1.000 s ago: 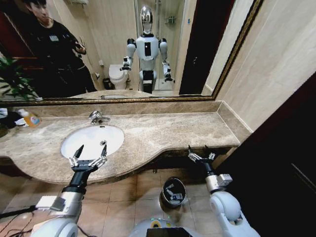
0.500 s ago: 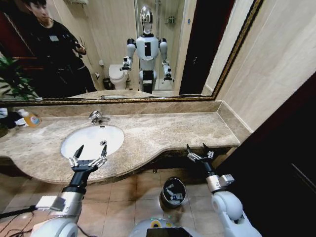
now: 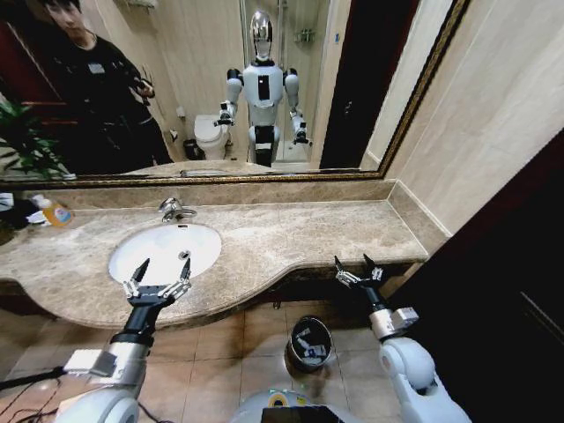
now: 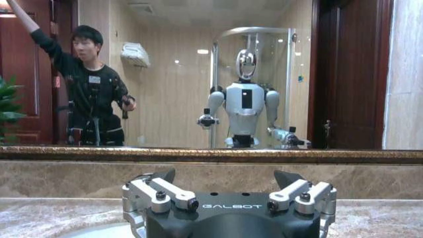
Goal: Pick up the trash from the sink and place it in the trash bin.
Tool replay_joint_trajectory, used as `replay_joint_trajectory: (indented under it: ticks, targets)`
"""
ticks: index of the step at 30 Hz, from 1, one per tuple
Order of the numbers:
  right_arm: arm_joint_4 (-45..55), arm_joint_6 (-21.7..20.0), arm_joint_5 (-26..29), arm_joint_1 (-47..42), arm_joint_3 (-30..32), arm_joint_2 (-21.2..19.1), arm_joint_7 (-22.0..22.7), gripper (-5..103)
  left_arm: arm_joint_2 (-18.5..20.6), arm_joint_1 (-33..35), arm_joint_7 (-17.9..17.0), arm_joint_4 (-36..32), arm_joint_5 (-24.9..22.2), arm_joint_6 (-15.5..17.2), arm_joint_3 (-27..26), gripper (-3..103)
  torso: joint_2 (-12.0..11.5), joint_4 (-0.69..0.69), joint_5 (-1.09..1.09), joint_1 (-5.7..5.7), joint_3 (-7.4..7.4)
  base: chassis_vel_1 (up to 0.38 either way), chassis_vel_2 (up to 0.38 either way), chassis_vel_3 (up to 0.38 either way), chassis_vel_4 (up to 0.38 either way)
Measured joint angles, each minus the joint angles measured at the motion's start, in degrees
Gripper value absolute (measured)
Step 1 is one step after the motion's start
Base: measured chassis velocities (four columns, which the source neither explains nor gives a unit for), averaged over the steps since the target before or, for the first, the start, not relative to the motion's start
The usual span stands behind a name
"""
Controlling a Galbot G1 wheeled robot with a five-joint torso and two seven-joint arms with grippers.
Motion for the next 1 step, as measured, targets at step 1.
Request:
replay_joint_trajectory:
  ticks: [1]
  targets:
    - [-0.01, 0.00, -0.01, 0.00, 0.00, 0.00, 0.01, 100, 0.00, 0.00, 0.00, 0.00, 0.00, 0.00, 0.00, 100, 0.00, 0.00, 0.00, 0.00, 0.00, 0.000, 0.000, 0.000, 0.000]
